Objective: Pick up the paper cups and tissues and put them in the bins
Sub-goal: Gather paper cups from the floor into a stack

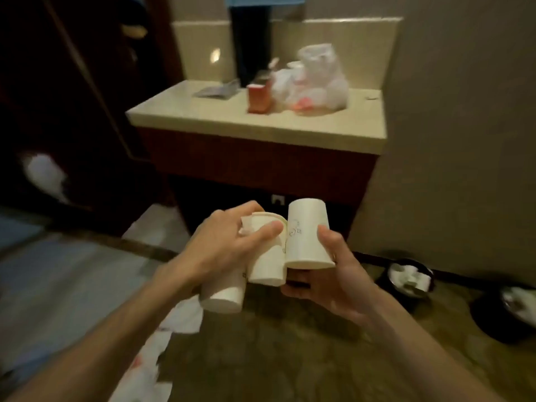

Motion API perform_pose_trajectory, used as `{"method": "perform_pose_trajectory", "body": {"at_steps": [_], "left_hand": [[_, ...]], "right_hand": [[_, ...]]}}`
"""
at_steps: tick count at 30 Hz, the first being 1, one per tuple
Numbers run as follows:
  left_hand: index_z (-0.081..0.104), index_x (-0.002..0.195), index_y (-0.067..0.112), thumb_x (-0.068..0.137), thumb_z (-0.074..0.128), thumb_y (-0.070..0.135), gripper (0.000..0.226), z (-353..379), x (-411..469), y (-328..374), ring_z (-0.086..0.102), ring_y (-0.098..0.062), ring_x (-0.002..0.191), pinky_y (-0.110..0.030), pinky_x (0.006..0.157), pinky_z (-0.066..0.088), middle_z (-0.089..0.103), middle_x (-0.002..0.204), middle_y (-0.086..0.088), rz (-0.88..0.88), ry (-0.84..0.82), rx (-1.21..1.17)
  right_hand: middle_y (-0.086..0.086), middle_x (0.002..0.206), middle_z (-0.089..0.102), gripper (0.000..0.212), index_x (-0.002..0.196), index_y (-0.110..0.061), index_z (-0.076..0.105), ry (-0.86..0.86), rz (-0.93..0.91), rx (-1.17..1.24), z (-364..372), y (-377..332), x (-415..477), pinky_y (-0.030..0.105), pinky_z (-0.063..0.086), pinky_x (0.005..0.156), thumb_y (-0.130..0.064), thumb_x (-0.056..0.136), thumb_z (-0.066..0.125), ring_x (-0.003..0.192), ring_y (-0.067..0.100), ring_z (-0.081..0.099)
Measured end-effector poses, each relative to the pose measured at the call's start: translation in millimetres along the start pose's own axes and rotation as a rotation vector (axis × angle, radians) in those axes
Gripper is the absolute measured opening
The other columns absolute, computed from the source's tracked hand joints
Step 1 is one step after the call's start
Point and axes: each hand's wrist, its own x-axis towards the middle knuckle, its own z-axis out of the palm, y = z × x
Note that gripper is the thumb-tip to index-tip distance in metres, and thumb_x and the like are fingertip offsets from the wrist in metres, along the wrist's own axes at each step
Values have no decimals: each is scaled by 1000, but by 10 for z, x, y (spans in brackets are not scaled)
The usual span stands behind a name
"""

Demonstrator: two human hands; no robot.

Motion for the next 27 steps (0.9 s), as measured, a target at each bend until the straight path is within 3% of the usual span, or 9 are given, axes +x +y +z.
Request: {"method": "perform_pose_trajectory", "body": {"at_steps": [4,8,11,14,24,27], "left_hand": [[57,110,39,73,32,85,65,797,561,765,65,-2,77,-29,69,57,65,90,15,165,-44,172],[60,103,34,84,47,76,48,1751,985,1403,67,-7,78,-37,71,59,70,93,10,209,-189,115],[59,95,33,87,51,68,37,2437,1229,1787,67,-4,75,-36,69,59,69,91,11,207,-286,49],[58,96,30,87,53,65,37,3038,1444,2093,67,-4,75,-33,69,60,68,93,10,168,-354,-1],[57,97,32,89,50,68,37,4466,2355,2418,66,1,78,-28,70,57,68,94,15,141,-693,8],[54,100,31,80,42,81,54,4907,2686,2348,67,-7,84,-41,80,57,68,98,11,121,-760,19]], "right_hand": [[20,124,65,87,130,-15,59,180,-75,221,-868,-215,-648,50,53,86,-58,59,85,107,34,66],[21,118,66,80,120,-12,69,319,-150,347,-1800,-351,-1246,52,54,84,-53,55,89,94,31,68],[24,128,60,79,124,-10,67,380,-166,434,-2428,-418,-1563,52,53,80,-49,59,89,112,35,59],[25,133,57,81,126,-10,65,447,-168,545,-2995,-466,-1755,57,47,94,-47,58,90,127,40,49],[24,122,65,72,132,-12,55,676,-131,764,-4501,-434,-1709,57,50,91,-49,73,72,104,40,67],[24,122,65,71,133,-14,53,713,-94,840,-4937,-409,-1524,57,51,88,-48,74,72,108,41,65]]}}
